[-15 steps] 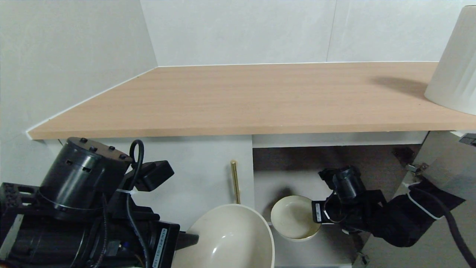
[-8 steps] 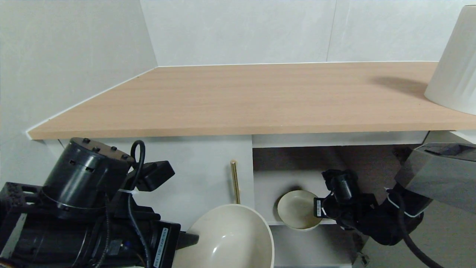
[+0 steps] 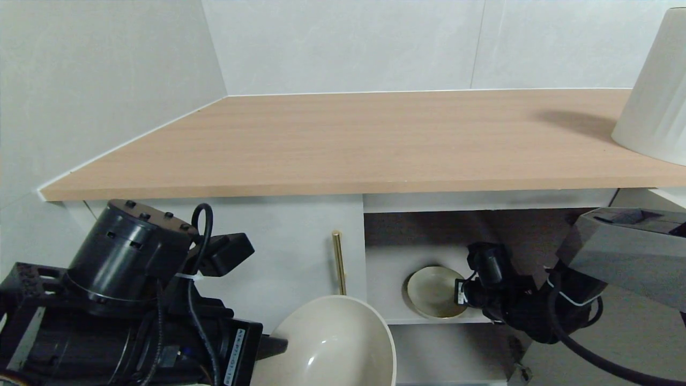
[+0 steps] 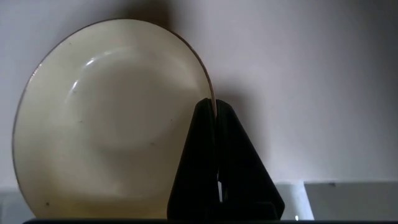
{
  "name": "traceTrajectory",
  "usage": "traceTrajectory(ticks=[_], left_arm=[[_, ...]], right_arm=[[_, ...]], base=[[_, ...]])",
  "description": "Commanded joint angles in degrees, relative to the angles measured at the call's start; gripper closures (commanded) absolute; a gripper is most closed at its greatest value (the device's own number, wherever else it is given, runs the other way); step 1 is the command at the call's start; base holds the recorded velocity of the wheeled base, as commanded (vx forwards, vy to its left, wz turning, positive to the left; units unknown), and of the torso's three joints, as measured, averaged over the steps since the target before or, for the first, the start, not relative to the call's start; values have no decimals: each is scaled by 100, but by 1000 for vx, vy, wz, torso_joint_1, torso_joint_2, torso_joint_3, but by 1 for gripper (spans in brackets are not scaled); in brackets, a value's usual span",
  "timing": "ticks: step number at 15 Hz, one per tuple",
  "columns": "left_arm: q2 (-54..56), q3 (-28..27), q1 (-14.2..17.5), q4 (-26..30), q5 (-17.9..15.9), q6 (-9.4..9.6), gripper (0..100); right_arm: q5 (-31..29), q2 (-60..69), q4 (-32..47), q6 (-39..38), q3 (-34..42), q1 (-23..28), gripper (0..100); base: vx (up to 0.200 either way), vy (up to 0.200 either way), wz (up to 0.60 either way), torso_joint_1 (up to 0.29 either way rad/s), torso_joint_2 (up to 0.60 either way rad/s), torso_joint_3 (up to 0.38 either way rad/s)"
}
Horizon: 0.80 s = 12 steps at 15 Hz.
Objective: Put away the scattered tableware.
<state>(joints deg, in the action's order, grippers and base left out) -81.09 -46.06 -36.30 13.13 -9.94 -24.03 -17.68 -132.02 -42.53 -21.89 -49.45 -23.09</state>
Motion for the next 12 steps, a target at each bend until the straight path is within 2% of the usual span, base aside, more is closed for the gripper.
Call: traceTrajectory(ticks=[1, 11, 12], left_arm=[[-12, 0, 0, -3, 0, -5, 100], [-47, 0, 0, -3, 0, -5, 100], [-47, 0, 0, -3, 0, -5, 100]], right_arm=[[-25, -95, -1, -69, -118, 41, 100], [-25, -183, -1, -122, -276, 147, 100], [-34, -183, -1, -122, -285, 147, 0]], base=[[0, 0, 0, 0, 0, 0], [0, 0, 0, 0, 0, 0], [0, 0, 0, 0, 0, 0]])
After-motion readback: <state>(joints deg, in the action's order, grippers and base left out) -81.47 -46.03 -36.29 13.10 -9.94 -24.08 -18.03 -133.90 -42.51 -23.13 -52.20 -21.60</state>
